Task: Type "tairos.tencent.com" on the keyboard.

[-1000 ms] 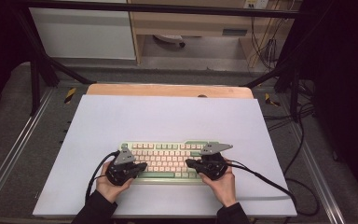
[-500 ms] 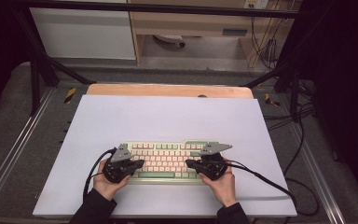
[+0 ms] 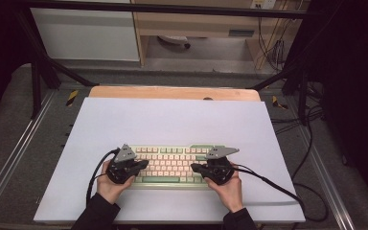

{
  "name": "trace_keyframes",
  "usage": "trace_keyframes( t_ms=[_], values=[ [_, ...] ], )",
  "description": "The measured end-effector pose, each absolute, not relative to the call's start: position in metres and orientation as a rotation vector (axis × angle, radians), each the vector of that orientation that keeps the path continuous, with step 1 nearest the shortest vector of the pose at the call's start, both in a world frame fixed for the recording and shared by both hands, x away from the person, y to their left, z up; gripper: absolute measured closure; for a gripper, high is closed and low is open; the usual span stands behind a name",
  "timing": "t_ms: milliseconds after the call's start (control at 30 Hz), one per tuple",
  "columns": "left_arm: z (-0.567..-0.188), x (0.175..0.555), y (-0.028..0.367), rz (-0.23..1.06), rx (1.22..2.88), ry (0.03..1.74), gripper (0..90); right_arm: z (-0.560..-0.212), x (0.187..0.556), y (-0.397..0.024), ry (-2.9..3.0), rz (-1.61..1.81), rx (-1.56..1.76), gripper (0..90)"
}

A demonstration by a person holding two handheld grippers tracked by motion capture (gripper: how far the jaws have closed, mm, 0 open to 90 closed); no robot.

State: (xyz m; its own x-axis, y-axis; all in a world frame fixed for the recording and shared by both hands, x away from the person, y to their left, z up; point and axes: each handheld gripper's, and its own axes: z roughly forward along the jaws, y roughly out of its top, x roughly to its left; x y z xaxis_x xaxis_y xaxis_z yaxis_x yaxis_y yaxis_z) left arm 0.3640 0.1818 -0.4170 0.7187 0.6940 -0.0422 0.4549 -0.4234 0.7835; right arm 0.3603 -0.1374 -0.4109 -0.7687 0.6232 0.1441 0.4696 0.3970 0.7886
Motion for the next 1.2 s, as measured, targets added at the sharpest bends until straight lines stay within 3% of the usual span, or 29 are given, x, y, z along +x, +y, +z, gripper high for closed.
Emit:
trace_keyframes(
  t_ms=[1200],
  values=[
    [-0.431, 0.376, 0.180, 0.393, 2.104, 0.936, 90.0, -0.411, 0.361, -0.137, 2.478, 1.311, 0.974, 90.0]
  ],
)
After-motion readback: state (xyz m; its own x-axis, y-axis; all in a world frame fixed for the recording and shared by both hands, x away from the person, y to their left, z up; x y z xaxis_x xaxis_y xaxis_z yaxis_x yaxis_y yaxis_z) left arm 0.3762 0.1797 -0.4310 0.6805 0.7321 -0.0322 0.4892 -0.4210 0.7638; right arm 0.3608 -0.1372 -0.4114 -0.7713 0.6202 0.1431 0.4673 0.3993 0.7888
